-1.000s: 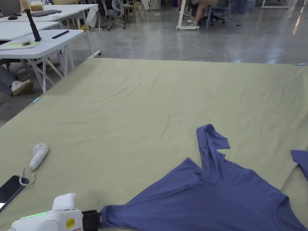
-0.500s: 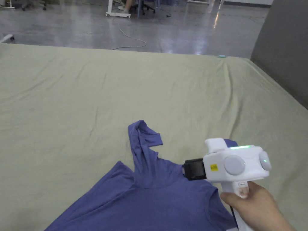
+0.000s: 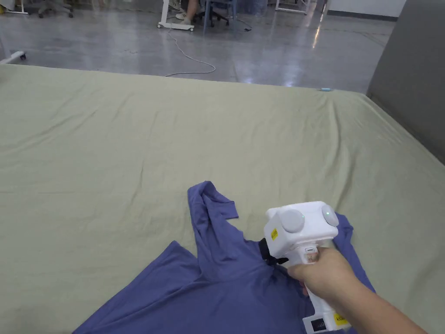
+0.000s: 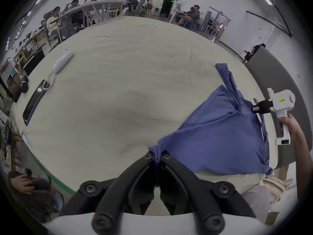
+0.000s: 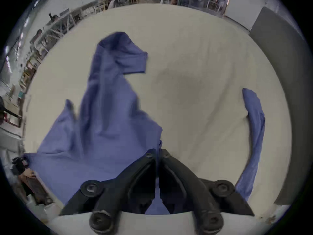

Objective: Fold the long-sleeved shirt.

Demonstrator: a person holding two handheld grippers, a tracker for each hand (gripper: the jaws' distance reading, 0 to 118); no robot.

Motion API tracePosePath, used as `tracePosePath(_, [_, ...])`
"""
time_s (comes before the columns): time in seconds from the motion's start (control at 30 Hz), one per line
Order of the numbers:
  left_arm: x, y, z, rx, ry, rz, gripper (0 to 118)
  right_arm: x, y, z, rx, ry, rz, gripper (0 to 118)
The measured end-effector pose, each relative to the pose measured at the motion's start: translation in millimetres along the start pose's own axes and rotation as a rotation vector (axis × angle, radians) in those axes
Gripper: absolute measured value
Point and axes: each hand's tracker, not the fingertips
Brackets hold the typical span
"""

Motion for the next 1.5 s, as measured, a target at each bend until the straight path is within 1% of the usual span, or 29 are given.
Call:
tracePosePath(0.03, [2,0,5,0.014,-0.007,0.002,0,5,-11,15,0.029,0.065,-0.03,0])
tracePosePath(0.1, [6,2,15,0.045,-0.017,-0.004,0,12,-29,53,0.113,0.066,-0.055,0])
tracePosePath(0.13, [8,4,19,0.059,-0.024,-0.001,0,15,-39,73,0.151,0.085,-0.054,0])
tracePosePath(0.17, [11,5,28,0.079,-0.037,0.008,0,23,-53,100,0.21,0.127,-0.055,0])
tracePosePath(0.23, [17,9,40,0.109,-0.049,0.013,0,31,-74,143,0.28,0.151,-0.045,0])
tracePosePath(0.33, [28,26,57,0.168,-0.073,0.022,0,39,-102,208,0.394,0.105,-0.041,0])
tracePosePath(0.4, [39,44,70,0.206,-0.11,0.039,0,45,-109,250,0.474,0.072,-0.04,0])
tracePosePath(0.47, [57,64,90,0.246,-0.178,0.038,0,53,-109,289,0.55,0.072,-0.049,0])
tracePosePath(0.5, [66,75,101,0.278,-0.224,0.034,0,56,-105,307,0.581,0.057,-0.053,0])
tracePosePath(0.57, [86,105,123,0.32,-0.279,0.007,0,57,-98,348,0.641,-0.034,-0.026,0])
tracePosePath(0.67, [120,159,160,0.426,-0.282,-0.06,0,60,-73,409,0.717,-0.117,0.015,0])
tracePosePath(0.77, [145,222,191,0.512,-0.314,-0.095,0,60,-34,462,0.777,-0.243,0.072,0])
tracePosePath(0.83, [154,265,209,0.538,-0.329,-0.079,0,64,-3,491,0.804,-0.28,0.064,0])
tracePosePath(0.93, [172,332,231,0.555,-0.318,-0.096,0,66,47,529,0.854,-0.348,0.081,0])
tracePosePath(1.03, [192,394,253,0.597,-0.295,-0.13,0,69,106,555,0.894,-0.362,0.077,0])
tracePosePath(1.1, [204,430,268,0.651,-0.234,-0.154,0,77,154,564,0.906,-0.361,0.072,0])
tracePosePath(1.13, [210,447,273,0.677,-0.225,-0.16,0,76,174,570,0.908,-0.371,0.086,0])
tracePosePath(1.17, [214,463,279,0.681,-0.229,-0.168,0,74,192,576,0.928,-0.428,0.118,0])
tracePosePath(1.2, [216,477,284,0.693,-0.237,-0.162,0,73,205,581,0.946,-0.457,0.107,0])
tracePosePath(1.23, [218,490,290,0.712,-0.229,-0.145,0,60,206,586,0.969,-0.454,0.127,0])
tracePosePath(1.33, [227,516,303,0.749,-0.219,-0.134,0,50,233,593,1.026,-0.516,0.169,0])
tracePosePath(1.37, [230,523,304,0.757,-0.207,-0.139,0,54,242,591,1.011,-0.541,0.149,0])
tracePosePath(1.43, [236,530,300,0.766,-0.19,-0.176,0,52,258,583,0.983,-0.566,0.133,0])
tracePosePath(1.5, [242,531,289,0.76,-0.139,-0.223,0,54,267,563,0.975,-0.581,0.145,0])
